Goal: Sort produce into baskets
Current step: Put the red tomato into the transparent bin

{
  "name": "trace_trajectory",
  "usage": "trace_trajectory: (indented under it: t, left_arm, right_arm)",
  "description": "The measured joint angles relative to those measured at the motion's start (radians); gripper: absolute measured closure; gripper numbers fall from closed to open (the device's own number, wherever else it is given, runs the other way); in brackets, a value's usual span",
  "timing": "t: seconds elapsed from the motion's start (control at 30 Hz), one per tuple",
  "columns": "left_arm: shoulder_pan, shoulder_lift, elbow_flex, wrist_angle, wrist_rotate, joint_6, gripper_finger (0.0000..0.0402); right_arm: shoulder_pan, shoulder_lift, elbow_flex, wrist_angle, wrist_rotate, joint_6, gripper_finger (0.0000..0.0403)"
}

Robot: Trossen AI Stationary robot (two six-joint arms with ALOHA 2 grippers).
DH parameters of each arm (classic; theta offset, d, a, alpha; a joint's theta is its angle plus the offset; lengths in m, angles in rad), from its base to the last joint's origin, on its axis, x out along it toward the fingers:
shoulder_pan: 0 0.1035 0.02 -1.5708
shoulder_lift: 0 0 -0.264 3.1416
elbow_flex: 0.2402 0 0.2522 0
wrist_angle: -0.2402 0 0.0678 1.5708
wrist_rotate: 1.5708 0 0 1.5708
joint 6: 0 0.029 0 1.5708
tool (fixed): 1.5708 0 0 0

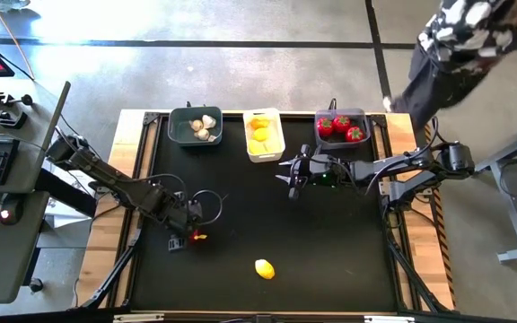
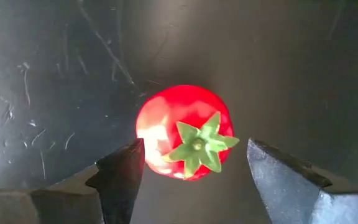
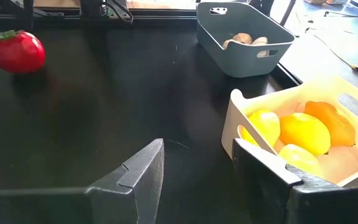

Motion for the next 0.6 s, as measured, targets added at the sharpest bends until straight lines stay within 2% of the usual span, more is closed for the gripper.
trace_trajectory:
  t: [0.33,0.6]
  left_arm:
    - [0.005,0.007,0.000,0.001,-0.006,-0.075,0.0081]
    - [0.005,0.106,0.000,0.015,0.025,-0.075,0.0074]
  right_arm:
    - [0.000,0.000,0.000,0.000,0.000,-0.001,0.0221]
    - [0.000,0.000,0.000,0.000,0.000,-0.001,0.0221]
